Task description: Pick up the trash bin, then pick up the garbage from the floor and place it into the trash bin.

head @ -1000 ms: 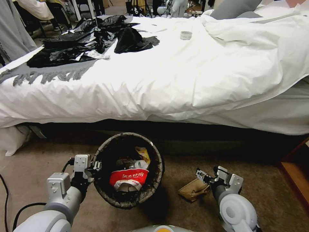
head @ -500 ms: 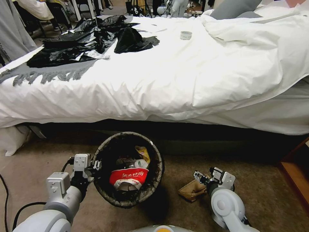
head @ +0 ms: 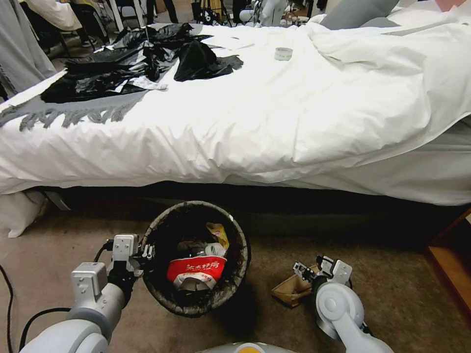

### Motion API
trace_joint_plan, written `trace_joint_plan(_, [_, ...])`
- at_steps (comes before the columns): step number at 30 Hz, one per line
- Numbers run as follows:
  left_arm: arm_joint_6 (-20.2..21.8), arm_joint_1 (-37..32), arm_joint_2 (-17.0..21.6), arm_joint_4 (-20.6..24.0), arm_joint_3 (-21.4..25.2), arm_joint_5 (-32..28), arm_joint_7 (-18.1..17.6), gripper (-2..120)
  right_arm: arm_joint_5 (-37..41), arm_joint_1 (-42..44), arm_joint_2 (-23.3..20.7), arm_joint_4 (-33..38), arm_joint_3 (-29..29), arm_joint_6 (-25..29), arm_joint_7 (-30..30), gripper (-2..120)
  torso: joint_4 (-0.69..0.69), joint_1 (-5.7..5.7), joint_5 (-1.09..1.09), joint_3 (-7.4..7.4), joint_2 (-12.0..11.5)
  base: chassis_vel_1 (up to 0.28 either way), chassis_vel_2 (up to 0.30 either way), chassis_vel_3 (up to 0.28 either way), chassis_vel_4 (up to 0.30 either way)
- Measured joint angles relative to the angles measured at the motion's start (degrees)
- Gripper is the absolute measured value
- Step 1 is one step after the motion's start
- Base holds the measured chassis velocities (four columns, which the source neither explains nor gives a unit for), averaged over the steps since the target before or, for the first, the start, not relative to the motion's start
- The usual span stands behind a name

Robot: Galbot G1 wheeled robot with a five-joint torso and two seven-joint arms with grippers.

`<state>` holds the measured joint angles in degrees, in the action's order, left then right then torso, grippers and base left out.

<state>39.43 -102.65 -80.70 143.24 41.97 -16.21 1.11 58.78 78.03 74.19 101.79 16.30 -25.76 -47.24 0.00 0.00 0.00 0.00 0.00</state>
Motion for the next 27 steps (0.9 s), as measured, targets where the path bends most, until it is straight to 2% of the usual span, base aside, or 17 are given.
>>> trace_joint_plan(27, [-0.35,-0.05,0.13,0.0,-0.37,0.59,0.16,1,-0.12,-3.95,0.93,-11.07,-1.74,1.68,0.58,100,0.0,-0.01,0.0,0.0,0.0,0.0,0.0,0.0,0.0])
